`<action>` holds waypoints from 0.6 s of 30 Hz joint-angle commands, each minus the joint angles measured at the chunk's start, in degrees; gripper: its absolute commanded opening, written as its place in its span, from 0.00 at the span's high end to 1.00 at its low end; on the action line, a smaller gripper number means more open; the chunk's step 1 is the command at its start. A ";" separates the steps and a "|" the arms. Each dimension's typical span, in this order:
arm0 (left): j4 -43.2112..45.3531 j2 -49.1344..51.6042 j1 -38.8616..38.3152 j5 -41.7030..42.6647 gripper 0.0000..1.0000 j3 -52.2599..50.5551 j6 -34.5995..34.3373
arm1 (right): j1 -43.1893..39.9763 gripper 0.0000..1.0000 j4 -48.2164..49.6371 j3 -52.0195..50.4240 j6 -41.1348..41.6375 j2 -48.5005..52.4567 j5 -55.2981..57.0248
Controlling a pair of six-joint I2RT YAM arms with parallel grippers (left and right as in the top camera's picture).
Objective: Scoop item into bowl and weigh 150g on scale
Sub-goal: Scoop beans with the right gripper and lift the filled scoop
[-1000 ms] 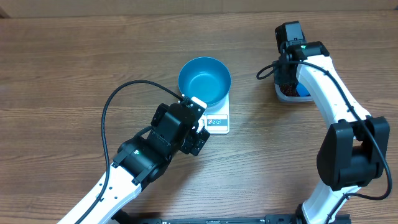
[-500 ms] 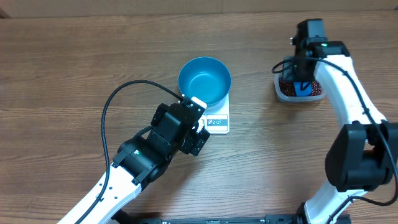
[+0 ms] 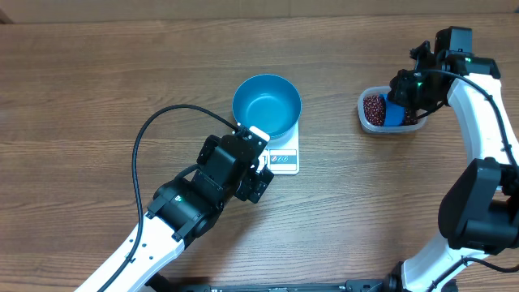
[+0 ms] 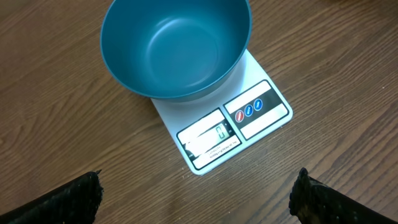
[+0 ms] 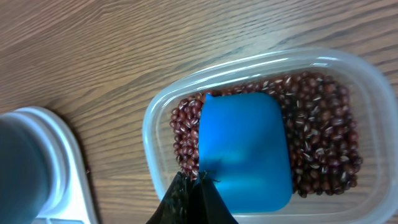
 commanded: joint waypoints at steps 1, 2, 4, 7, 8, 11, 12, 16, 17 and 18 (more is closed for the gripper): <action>0.04 -0.66 -0.11 -0.63 0.01 -0.59 -0.55 | -0.07 0.96 -1.53 0.48 1.07 -0.90 -10.34; 0.04 -0.66 -0.11 -0.63 0.01 -0.59 -0.52 | -0.37 0.96 -1.81 0.48 1.25 -0.90 -10.97; 0.04 -0.66 -0.11 -0.63 0.01 -0.59 -0.55 | -0.74 0.96 -2.54 0.48 1.31 -0.90 -11.04; 0.04 -0.66 -0.11 -0.63 0.00 -0.59 -0.55 | -1.62 0.96 -3.87 0.48 1.31 -0.90 -11.02; 0.04 -0.66 -0.11 -0.63 0.00 -0.59 -0.55 | -1.97 0.96 -4.20 0.48 1.31 -0.90 -11.02; 0.04 -0.66 -0.11 -0.63 0.00 -0.59 -0.52 | -3.43 0.96 -4.85 0.48 2.10 -0.90 -10.99; 0.04 -0.66 -0.11 -0.63 0.00 -0.59 -0.55 | -3.87 0.96 -5.05 0.46 2.49 -0.90 -11.02; 0.04 -0.66 -0.11 -0.63 0.01 -0.59 -0.55 | -5.86 0.96 -6.19 0.35 2.60 -0.87 -13.09; 0.04 -0.66 -0.11 -0.63 0.00 -0.59 -0.52 | -6.16 0.96 -6.56 0.31 2.60 -0.87 -14.08; 0.04 -0.66 -0.11 -0.63 0.00 -0.59 -0.55 | -6.49 0.96 -7.15 0.31 2.60 -0.87 -15.19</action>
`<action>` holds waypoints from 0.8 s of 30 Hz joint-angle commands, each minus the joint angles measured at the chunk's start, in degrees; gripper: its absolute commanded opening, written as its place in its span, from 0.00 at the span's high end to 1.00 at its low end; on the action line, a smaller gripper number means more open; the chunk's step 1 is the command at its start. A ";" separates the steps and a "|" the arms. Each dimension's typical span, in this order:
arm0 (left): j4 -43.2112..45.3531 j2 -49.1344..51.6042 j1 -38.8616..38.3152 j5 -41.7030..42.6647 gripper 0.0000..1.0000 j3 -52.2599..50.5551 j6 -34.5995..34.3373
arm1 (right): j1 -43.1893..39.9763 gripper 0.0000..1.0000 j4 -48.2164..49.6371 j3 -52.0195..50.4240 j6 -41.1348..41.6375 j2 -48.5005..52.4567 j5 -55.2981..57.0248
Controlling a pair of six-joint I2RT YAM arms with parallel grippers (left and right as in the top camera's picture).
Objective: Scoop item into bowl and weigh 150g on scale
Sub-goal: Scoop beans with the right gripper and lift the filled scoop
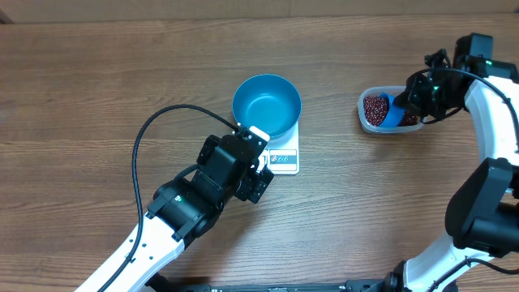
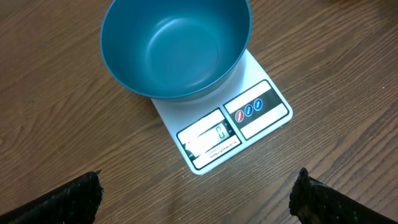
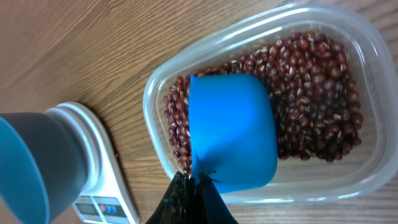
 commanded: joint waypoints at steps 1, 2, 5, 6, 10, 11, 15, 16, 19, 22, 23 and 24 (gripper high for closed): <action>0.04 -0.66 -0.11 -0.63 0.01 -0.59 -0.52 | -0.94 0.96 -2.67 0.31 1.18 -0.85 -6.84; 0.04 -0.66 -0.11 -0.63 0.00 -0.59 -0.55 | -1.07 0.96 -3.04 0.31 1.20 -0.87 -7.26; 0.04 -0.66 -0.11 -0.63 0.00 -0.59 -0.55 | -1.40 0.96 -4.11 0.31 1.57 -0.85 -8.17; 0.04 -0.66 -0.11 -0.63 0.00 -0.59 -0.52 | -1.51 0.96 -4.26 0.31 2.51 -0.85 -8.15; 0.04 -0.66 -0.11 -0.63 0.00 -0.59 -0.55 | -2.40 0.96 -4.28 0.31 4.59 -0.85 -8.15; 0.04 -0.66 -0.11 -0.63 0.00 -0.59 -0.52 | -2.67 0.96 -4.28 0.31 4.83 -0.85 -8.13; 0.04 -0.66 -0.11 -0.63 0.00 -0.59 -0.55 | -3.54 0.96 -4.28 0.31 5.03 -0.81 -8.13; 0.04 -0.66 -0.11 -0.63 0.01 -0.59 -0.52 | -3.76 0.96 -4.28 0.31 5.03 -0.81 -8.11; 0.04 -0.66 -0.11 -0.63 0.00 -0.59 -0.55 | -4.20 0.96 -4.22 0.31 5.20 -0.81 -8.07; 0.04 -0.66 -0.11 -0.63 0.01 -0.59 -0.52 | -4.70 0.96 -4.02 0.31 5.20 -0.81 -7.93; 0.04 -0.66 -0.11 -0.63 0.01 -0.59 -0.55 | -4.90 0.96 -4.02 0.31 5.20 -0.81 -7.78; 0.07 -0.66 -0.11 -0.63 0.01 -0.59 -0.52 | -5.29 0.96 -4.02 0.31 5.22 -0.81 -7.26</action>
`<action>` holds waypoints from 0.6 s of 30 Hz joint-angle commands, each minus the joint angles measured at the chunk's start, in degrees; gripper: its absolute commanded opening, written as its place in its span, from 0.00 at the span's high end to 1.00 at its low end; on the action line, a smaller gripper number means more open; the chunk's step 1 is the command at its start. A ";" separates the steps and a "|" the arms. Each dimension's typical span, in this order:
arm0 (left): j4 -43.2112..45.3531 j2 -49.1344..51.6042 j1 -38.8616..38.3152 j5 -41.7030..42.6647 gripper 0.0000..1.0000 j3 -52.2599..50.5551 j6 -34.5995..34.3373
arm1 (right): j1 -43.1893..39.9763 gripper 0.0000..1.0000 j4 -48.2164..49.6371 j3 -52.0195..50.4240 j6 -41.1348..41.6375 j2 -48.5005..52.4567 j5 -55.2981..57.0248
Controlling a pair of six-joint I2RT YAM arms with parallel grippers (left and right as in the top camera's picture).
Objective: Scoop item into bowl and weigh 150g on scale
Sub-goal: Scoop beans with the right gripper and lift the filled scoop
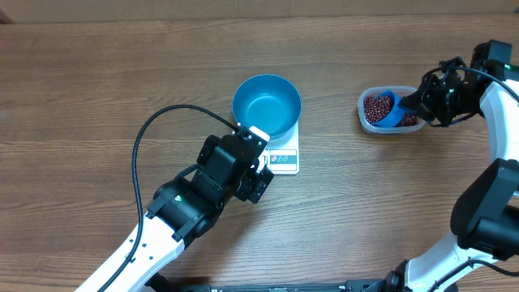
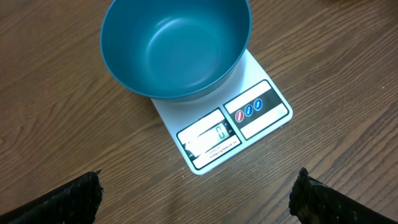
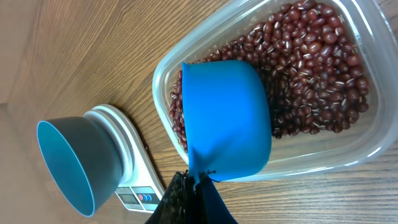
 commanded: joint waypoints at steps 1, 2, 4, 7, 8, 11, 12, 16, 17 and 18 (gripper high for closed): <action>0.04 -0.66 -0.11 -0.63 0.00 -0.57 -0.52 | -1.22 0.96 -1.16 0.31 0.90 -0.81 0.13; 0.04 -0.66 -0.11 -0.63 0.00 -0.57 -0.52 | -1.57 0.96 -1.18 0.31 0.92 -0.81 0.35; 0.04 -0.66 -0.11 -0.63 0.00 -0.57 -0.55 | -2.29 0.96 -1.18 0.26 0.90 -0.81 0.37; 0.04 -0.66 -0.11 -0.63 0.00 -0.57 -0.52 | -3.69 0.96 -1.22 0.26 0.87 -0.81 0.31; 0.04 -0.66 -0.11 -0.63 0.00 -0.57 -0.55 | -4.02 0.96 -1.31 0.26 0.90 -0.81 0.28; 0.04 -0.66 -0.11 -0.63 0.00 -0.57 -0.55 | -4.76 0.96 -1.64 0.24 0.81 -0.81 -0.50; 0.04 -0.66 -0.11 -0.63 0.00 -0.57 -0.52 | -5.07 0.96 -1.64 0.20 0.72 -0.81 -1.07; 0.04 -0.66 -0.11 -0.63 0.00 -0.57 -0.55 | -5.84 0.96 -1.77 -0.09 -0.70 -0.81 -4.83; 0.04 -0.66 -0.11 -0.63 0.00 -0.57 -0.52 | -6.10 0.96 -1.79 -0.17 -0.74 -0.81 -5.75; 0.04 -0.66 -0.11 -0.63 0.00 -0.57 -0.55 | -6.40 0.96 -1.88 -0.17 -1.88 -0.81 -7.15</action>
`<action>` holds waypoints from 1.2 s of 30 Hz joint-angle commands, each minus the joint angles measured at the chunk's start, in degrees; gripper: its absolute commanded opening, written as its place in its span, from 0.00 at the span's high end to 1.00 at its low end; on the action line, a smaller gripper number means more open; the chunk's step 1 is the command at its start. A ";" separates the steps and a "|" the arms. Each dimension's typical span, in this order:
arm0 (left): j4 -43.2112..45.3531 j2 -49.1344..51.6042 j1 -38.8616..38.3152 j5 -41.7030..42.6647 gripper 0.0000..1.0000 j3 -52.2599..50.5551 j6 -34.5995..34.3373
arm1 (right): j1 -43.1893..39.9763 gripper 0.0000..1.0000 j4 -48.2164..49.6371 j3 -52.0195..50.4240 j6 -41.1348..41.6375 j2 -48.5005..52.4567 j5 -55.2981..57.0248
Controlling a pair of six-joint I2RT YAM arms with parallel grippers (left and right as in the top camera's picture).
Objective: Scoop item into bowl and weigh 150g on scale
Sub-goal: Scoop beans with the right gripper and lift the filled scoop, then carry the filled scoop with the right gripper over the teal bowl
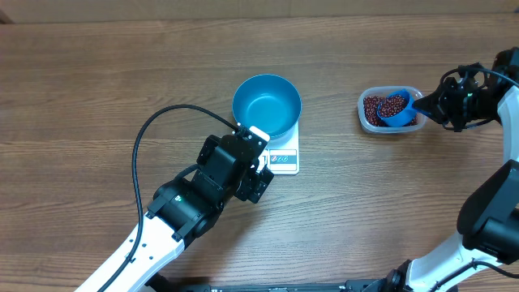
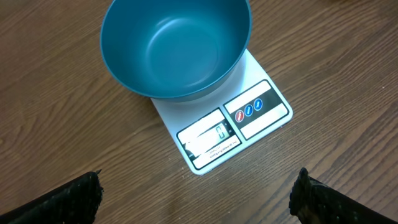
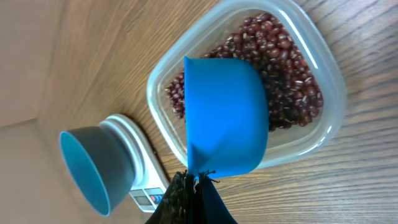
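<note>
An empty blue bowl [image 1: 267,105] [image 2: 176,46] stands on the white scale [image 1: 285,157] [image 2: 231,127] in the middle of the table. My left gripper [image 2: 196,198] hovers open just short of the scale, holding nothing. At the far right a clear tub of red beans [image 1: 388,110] [image 3: 283,84] sits on the wood. My right gripper [image 3: 194,184] is shut on the handle of a blue scoop [image 1: 399,109] [image 3: 225,124], which is over the tub with beans in its cup, as the overhead view shows.
A black cable [image 1: 166,122] loops from the left arm across the table left of the bowl. Bare wood surrounds the scale and the tub. The right arm [image 1: 495,211] runs down the right edge.
My right gripper has drawn back to the right and tilted the scoop, which now shows red beans in its cup above the tub. The left arm, bowl and scale are unchanged.
The scoop first lay cup-down in the beans with my right gripper shut on it. Over the later moments the right wrist shifted rightward and turned, and the scoop now sits over the tub carrying beans. My left gripper stayed open by the scale throughout.
</note>
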 commanded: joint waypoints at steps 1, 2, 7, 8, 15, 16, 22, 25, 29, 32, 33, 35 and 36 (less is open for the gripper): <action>0.04 -0.66 -0.11 -0.63 0.00 -0.57 -0.52 | -1.68 0.96 -1.42 -0.15 -3.39 -0.81 -6.08; 0.04 -0.66 -0.11 -0.63 0.00 -0.57 -0.55 | -2.08 0.96 -1.75 -0.15 -3.69 -0.81 -7.23; 0.04 -0.66 -0.11 -0.63 0.00 -0.57 -0.52 | -3.80 0.96 -2.27 -0.15 -5.20 -0.81 -13.64; 0.04 -0.66 -0.11 -0.63 0.00 -0.57 -0.55 | -4.02 0.96 -2.29 -0.15 -5.20 -0.81 -14.01; 0.04 -0.66 -0.11 -0.63 0.00 -0.57 -0.52 | -5.09 0.96 -3.32 -0.15 -8.24 -0.81 -19.10; 0.04 -0.66 -0.11 -0.63 0.01 -0.57 -0.55 | -5.09 0.96 -3.30 -0.15 -8.44 -0.81 -19.96; 0.04 -0.66 -0.11 -0.63 0.00 -0.57 -0.52 | -5.09 0.96 -3.32 -0.15 -12.70 -0.81 -31.41; 0.04 -0.66 -0.11 -0.63 0.00 -0.57 -0.55 | -5.09 0.96 -3.21 -0.15 -12.74 -0.81 -37.40; 0.04 -0.66 -0.11 -0.63 0.00 -0.57 -0.52 | -4.63 0.96 -2.64 -0.13 -12.72 -0.81 -45.35; 0.04 -0.66 -0.11 -0.63 0.01 -0.57 -0.55 | -3.45 0.96 -2.64 -0.13 -12.70 -0.81 -48.17; 0.04 -0.66 -0.11 -0.63 0.00 -0.57 -0.52 | -2.97 0.96 -2.64 -0.13 -12.70 -0.83 -48.41; 0.04 -0.66 -0.11 -0.63 0.00 -0.57 -0.55 | -1.57 0.96 -2.64 -0.13 -12.70 -0.83 -48.68; 0.04 -0.66 -0.11 -0.63 0.00 -0.57 -0.52 | -0.39 0.96 -2.64 -0.13 -12.68 -0.83 -48.72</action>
